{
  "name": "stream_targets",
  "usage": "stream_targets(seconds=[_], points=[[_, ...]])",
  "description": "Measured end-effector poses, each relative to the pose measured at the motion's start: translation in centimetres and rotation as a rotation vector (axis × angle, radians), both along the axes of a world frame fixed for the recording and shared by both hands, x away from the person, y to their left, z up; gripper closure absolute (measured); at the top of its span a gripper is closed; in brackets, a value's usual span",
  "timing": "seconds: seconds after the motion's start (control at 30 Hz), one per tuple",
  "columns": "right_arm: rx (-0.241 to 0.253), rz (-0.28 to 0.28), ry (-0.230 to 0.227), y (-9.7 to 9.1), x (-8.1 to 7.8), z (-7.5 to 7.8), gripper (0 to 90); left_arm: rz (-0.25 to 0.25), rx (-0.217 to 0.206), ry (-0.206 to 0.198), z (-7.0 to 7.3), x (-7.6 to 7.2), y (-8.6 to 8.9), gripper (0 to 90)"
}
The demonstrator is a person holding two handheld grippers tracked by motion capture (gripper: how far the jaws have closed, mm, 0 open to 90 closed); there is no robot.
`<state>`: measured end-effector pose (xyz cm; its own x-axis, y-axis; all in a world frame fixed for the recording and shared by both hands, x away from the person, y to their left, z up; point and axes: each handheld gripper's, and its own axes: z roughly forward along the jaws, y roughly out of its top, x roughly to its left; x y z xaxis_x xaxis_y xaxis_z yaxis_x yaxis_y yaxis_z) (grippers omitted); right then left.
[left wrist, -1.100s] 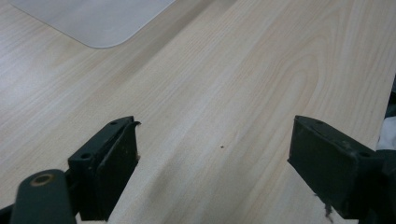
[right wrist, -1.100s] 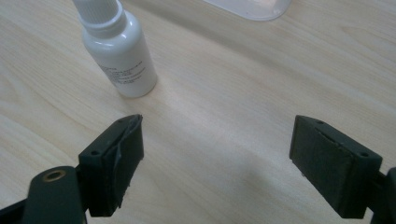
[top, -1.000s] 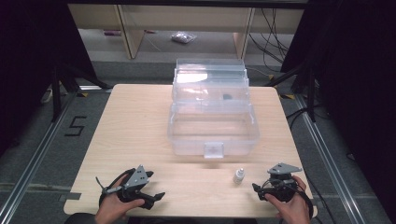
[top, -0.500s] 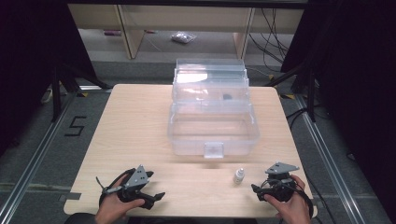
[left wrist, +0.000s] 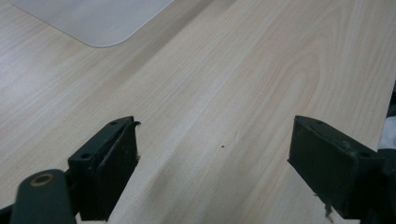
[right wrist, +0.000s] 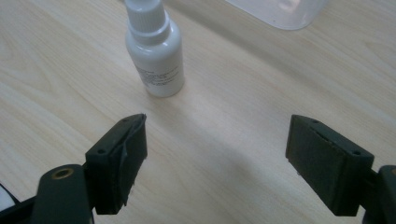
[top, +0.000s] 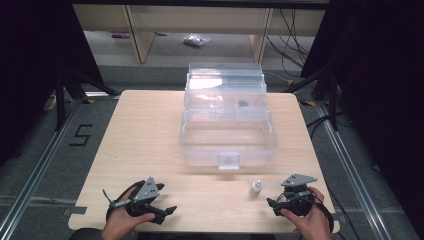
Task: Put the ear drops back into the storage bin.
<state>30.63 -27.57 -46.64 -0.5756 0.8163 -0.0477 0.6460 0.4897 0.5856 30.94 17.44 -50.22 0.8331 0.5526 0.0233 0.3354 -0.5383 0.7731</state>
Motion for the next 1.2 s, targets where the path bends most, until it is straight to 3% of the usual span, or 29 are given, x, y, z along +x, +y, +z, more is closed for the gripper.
stream_targets(seconds=[0.3, 0.4, 0.43, 0.5, 0.57, 0.6, 0.63, 0.77, 0.97, 1.2], points=[[-0.011, 0.036, 0.054, 1.0, 0.1, 0.9, 21.6, 0.000, 0.000, 0.000, 0.0, 0.0, 0.0, 15.0], [-0.002, 0.034, 0.037, 1.3, 0.2, 1.1, 21.6, -0.003, 0.002, 0.001, 0.0, 0.1, 0.0, 15.0], [-0.024, 0.050, 0.055, 1.3, 0.3, 1.4, 21.7, 0.001, 0.002, -0.003, 0.0, 0.0, 0.0, 15.0], [-0.032, 0.060, 0.050, 1.5, 0.4, 1.5, 21.8, -0.001, 0.003, -0.003, 0.0, 0.0, 0.0, 15.0], [-0.021, 0.044, 0.055, 1.9, 0.4, 1.4, 21.9, -0.001, 0.002, -0.003, 0.0, 0.0, 0.0, 15.0], [-0.046, 0.080, 0.048, 1.9, 0.7, 1.4, 22.3, -0.002, 0.000, 0.000, -0.1, 0.1, 0.0, 15.0], [-0.037, 0.062, 0.050, 2.1, 0.7, 1.3, 22.3, -0.001, 0.000, 0.001, -0.1, 0.1, 0.0, 15.0], [-0.091, 0.134, 0.054, 3.1, 1.7, 1.7, 22.6, -0.001, -0.001, 0.001, -0.1, 0.1, 0.0, 15.0], [-0.123, 0.162, 0.067, 4.2, 2.4, 1.6, 23.2, 0.002, -0.001, 0.002, 0.0, 0.0, 0.0, 15.0], [-0.164, 0.200, 0.112, 5.3, 3.2, 1.3, 24.2, 0.002, 0.000, 0.002, 0.0, 0.0, 0.0, 15.0]])
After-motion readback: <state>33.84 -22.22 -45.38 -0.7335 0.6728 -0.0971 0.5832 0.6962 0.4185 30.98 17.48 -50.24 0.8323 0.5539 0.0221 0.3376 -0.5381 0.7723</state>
